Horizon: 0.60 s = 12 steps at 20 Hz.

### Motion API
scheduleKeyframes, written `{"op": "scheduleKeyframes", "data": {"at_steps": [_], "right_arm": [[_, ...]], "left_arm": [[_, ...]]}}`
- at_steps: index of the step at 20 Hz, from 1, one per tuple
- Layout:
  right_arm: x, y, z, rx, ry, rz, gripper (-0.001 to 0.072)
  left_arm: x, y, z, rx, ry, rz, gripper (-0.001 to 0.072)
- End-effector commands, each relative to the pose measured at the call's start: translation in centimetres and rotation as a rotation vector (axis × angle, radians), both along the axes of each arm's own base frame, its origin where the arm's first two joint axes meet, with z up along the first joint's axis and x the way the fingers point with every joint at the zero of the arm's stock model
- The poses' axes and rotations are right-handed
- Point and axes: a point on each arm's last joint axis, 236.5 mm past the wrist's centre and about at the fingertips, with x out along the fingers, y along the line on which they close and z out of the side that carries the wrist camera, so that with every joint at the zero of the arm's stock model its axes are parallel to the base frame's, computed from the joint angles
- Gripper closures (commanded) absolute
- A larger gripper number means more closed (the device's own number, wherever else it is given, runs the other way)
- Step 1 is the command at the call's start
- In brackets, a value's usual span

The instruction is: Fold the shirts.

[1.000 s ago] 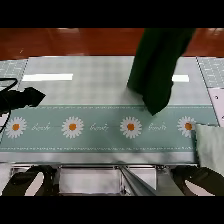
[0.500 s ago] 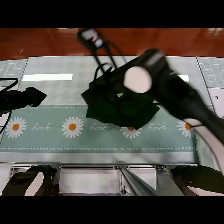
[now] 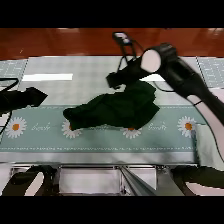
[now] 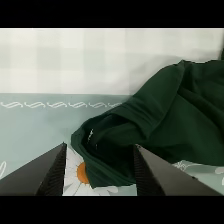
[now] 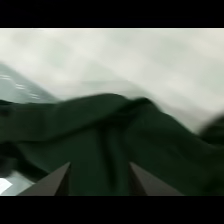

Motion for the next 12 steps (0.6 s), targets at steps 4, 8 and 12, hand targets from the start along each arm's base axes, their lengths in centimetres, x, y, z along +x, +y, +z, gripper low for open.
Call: {"op": "scheduleKeyframes", "data": {"at_steps": [4, 8, 12], "right_arm": [[-0.9, -19.4, -0.9, -0.316, 0.08, -0.297, 0.0304], [-5.5, -26.9, -6.1, -0.132, 0.193, -0.554, 0.0304], [-10.7, -28.7, -11.2, 0.09, 0.314, -0.67, 0.0304]], "left_arm": [[-3.0, -0.3, -7.1, -0.014, 0.206, -0.011, 0.0199], [-7.6, -1.5, -17.1, -0.169, 0.54, 0.065, 0.02], [-6.0, -6.8, -18.0, -0.576, 0.567, 0.035, 0.02]]}}
